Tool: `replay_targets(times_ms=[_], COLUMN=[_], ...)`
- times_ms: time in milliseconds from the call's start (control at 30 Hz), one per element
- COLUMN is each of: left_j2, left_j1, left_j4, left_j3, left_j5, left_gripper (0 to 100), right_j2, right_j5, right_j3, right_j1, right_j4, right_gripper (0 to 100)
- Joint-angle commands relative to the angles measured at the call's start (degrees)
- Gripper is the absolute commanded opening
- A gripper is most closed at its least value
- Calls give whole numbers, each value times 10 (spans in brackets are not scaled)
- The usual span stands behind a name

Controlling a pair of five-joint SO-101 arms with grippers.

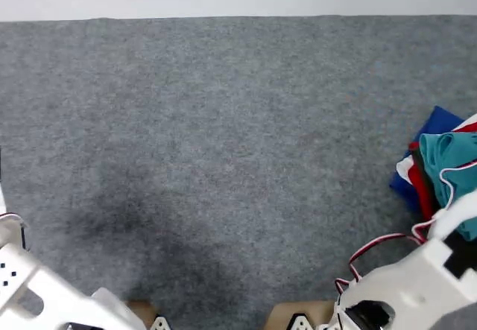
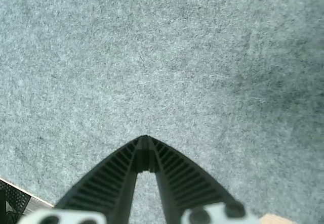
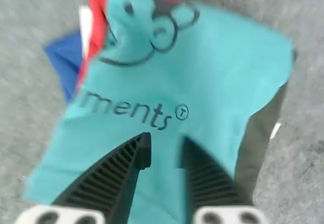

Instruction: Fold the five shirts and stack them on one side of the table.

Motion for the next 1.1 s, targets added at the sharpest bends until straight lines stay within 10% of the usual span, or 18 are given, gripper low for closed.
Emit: replay_targets(times_ms=[0,1067], left_j2=[-14,-13], left_j1=[5,46], left_j4=[5,4], left_j3=[-4,-2], left_j5=[-1,0], left_gripper=[2,2], right_j2=[47,153], right_j5=[5,8], right_j3=[-3,-182], right_j1=[7,-163], right_j4=[-29,65], right_gripper=[19,9])
